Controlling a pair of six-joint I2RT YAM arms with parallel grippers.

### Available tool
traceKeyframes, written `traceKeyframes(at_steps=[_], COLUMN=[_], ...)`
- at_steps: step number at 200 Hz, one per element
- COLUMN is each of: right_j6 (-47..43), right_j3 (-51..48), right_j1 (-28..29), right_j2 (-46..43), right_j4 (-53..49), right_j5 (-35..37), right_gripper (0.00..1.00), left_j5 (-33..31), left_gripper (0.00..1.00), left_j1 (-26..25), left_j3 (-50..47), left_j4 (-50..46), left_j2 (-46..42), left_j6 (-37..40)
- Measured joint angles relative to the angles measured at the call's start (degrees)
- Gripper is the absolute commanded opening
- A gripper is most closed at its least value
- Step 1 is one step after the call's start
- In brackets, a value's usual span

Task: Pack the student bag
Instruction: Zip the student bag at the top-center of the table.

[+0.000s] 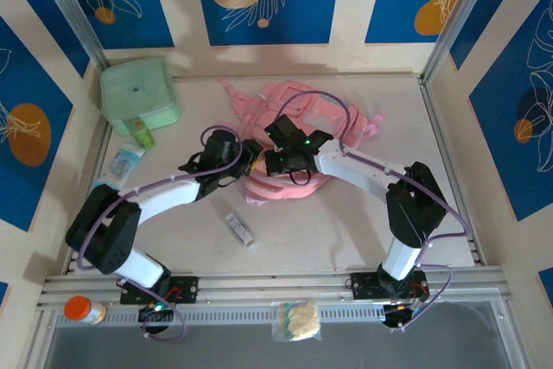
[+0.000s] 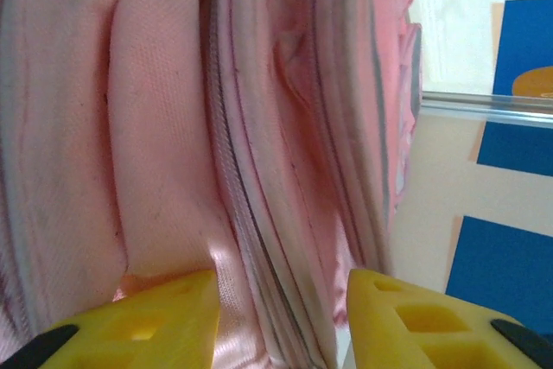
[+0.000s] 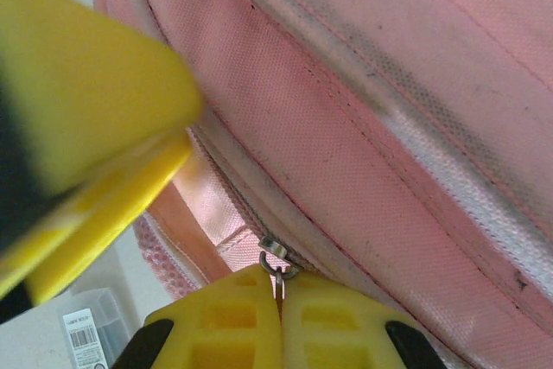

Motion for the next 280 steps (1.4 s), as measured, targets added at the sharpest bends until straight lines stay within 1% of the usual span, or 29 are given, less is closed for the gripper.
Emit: traceKeyframes(at_steps=[13, 26, 51, 59, 83, 102, 115, 138, 153, 167, 181, 216, 244, 264, 280], right_j6=[0.02, 0.0, 0.0, 0.09, 0.72, 1.49, 2.01, 2.38, 2.36, 2.32, 2.19, 0.85, -0.79, -3.89, -6.86], right_j3=[-0.02, -0.02, -0.13, -0.37, -1.44, -3.89, -6.67, -11.69, -13.03, -13.22, -13.22, -12.11, -11.56, -11.56, -11.56], right_j1=[0.09, 0.09, 0.09, 0.09, 0.35, 0.63, 0.52, -0.85, -2.51, -3.85, -5.25, -8.39, -8.72, -8.57, -6.69], right_j2=[0.0, 0.0, 0.0, 0.0, -0.26, -2.38, -4.68, -8.85, -10.1, -10.43, -10.47, -10.4, -10.4, -10.4, -10.4], right_j4=[-0.02, -0.11, -0.87, -1.05, -1.2, -1.68, -2.12, -2.25, -1.55, -1.16, -1.14, -1.22, -1.03, -0.04, 0.83], right_j5=[0.31, 0.55, 1.38, 1.92, 3.41, 5.2, 6.14, 6.93, 6.88, 6.86, 6.86, 6.75, 6.62, 5.79, 6.34], right_gripper=[0.0, 0.0, 0.0, 0.0, 0.0, 0.0, 0.0, 0.0, 0.0, 0.0, 0.0, 0.0, 0.0, 0.0, 0.0], left_j5=[-1.11, -2.89, -4.79, -5.18, -6.08, -5.84, -5.38, -3.74, -0.74, 2.25, 4.46, 7.3, 9.42, 10.49, 10.99], left_gripper=[0.36, 0.25, 0.09, 0.0, 0.0, 0.0, 0.0, 0.0, 0.0, 0.0, 0.0, 0.0, 0.0, 0.0, 0.18], left_j1=[-0.9, -1.88, -2.95, -3.06, -3.04, -1.75, 0.52, 6.34, 9.7, 11.37, 12.22, 13.55, 14.88, 15.58, 16.44], left_j3=[1.29, 1.75, 1.9, 2.25, 4.15, 4.74, 4.79, 5.29, 5.44, 5.92, 7.26, 9.73, 11.91, 14.27, 15.67], left_j4=[-0.52, 0.22, 1.68, 1.64, -1.01, -3.52, -5.27, -9.42, -10.99, -12.04, -13.51, -15.76, -17.62, -19.23, -19.74], left_j2=[2.03, 3.21, 4.83, 4.96, 5.01, 4.46, 3.54, 1.55, 1.01, 1.09, 1.44, 2.43, 3.78, 5.31, 6.21], left_j6=[-1.01, -2.16, -4.55, -4.68, -2.84, -0.66, 1.18, 4.7, 6.67, 8.37, 10.08, 13.97, 16.72, 18.67, 20.13])
